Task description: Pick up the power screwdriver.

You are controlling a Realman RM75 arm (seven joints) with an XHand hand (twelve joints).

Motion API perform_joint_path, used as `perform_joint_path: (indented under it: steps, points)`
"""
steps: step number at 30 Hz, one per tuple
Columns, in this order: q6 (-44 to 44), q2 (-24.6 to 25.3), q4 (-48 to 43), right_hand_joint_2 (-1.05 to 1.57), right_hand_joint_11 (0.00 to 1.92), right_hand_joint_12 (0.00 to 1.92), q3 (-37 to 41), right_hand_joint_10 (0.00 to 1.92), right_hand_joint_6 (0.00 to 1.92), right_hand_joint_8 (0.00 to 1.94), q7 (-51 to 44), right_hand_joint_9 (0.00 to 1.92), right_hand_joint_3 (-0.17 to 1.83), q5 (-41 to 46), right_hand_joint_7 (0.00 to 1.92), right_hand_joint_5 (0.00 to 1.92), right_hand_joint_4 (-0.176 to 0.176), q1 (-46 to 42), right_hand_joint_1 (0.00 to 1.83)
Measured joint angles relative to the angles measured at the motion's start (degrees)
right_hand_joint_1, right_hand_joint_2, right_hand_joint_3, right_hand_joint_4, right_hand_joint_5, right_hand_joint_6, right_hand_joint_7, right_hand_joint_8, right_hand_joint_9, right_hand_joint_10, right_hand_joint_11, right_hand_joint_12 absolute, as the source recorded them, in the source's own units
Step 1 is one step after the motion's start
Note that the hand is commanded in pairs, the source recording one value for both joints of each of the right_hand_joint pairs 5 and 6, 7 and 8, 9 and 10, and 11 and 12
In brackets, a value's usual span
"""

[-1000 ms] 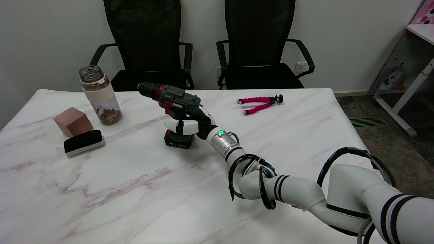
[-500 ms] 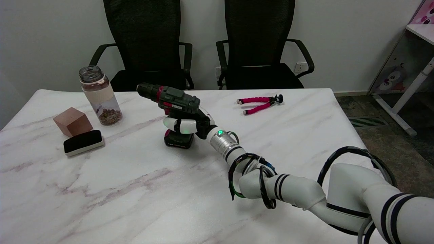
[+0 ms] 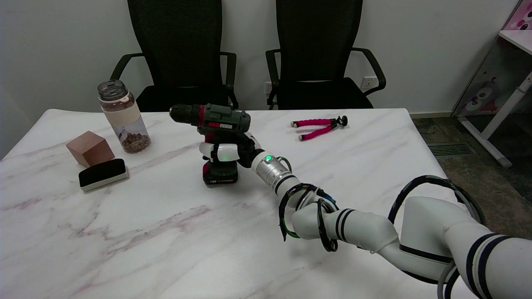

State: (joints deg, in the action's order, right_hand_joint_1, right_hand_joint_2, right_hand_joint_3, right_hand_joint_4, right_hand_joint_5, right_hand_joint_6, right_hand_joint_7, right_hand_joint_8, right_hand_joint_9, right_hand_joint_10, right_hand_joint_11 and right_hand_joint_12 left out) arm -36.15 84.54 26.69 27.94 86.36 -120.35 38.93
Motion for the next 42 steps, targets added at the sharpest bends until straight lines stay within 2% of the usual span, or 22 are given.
perform_joint_path:
  steps: [2, 9, 21, 31, 32, 33, 34, 35, 39, 42]
  points:
    - [0.0, -0.1, 0.2, 0.97, 1.12, 1.12, 0.0, 1.57, 1.63, 1.63, 0.0, 1.57, 0.94, 0.0, 1.63, 1.63, 0.014, 0.2, 1.16]
    - [0.0, -0.5, 1.2, 1.07, 1.15, 1.15, 0.0, 1.62, 1.69, 1.69, 0.0, 1.62, 0.93, -0.1, 1.69, 1.69, 0.021, 1.2, 1.12]
    - [0.0, -1.1, 3.2, 1.05, 1.16, 1.16, 0.0, 1.62, 1.69, 1.69, 0.0, 1.62, 0.96, -0.7, 1.69, 1.69, 0.024, 2.3, 1.07]
    - [0.0, -1.5, 4.3, 0.85, 0.86, 0.86, 0.1, 1.46, 1.70, 1.70, 0.0, 1.46, 1.01, -1.1, 1.70, 1.70, 0.025, 2.4, 0.99]
    - [0.0, -1.6, 4.4, 0.83, 0.83, 0.83, 0.2, 1.45, 1.70, 1.70, 0.0, 1.45, 1.01, -1.1, 1.70, 1.70, 0.074, 2.4, 0.99]
    - [-0.1, -1.6, 4.5, 0.81, 0.82, 0.82, 0.2, 1.45, 1.71, 1.71, 0.0, 1.45, 1.01, -1.1, 1.71, 1.71, 0.176, 2.3, 0.98]
    - [-0.1, -1.7, 4.5, 0.79, 0.82, 0.82, 0.2, 1.45, 1.71, 1.71, 0.0, 1.45, 1.01, -1.2, 1.71, 1.71, 0.176, 2.2, 0.97]
    - [-0.3, -1.7, 4.6, 0.79, 0.86, 0.86, 0.3, 1.46, 1.71, 1.71, 0.0, 1.46, 1.00, -1.2, 1.71, 1.71, 0.176, 2.2, 0.97]
    - [-0.5, -2.0, 4.9, 0.82, 1.27, 1.27, 0.4, 1.65, 1.74, 1.74, 0.0, 1.65, 1.04, -1.2, 1.74, 1.74, 0.176, 1.9, 0.99]
    - [-1.0, -2.1, 5.1, 0.96, 1.49, 1.49, 0.5, 1.79, 1.76, 1.76, 0.0, 1.79, 0.97, -1.2, 1.76, 1.76, 0.176, 1.8, 0.98]
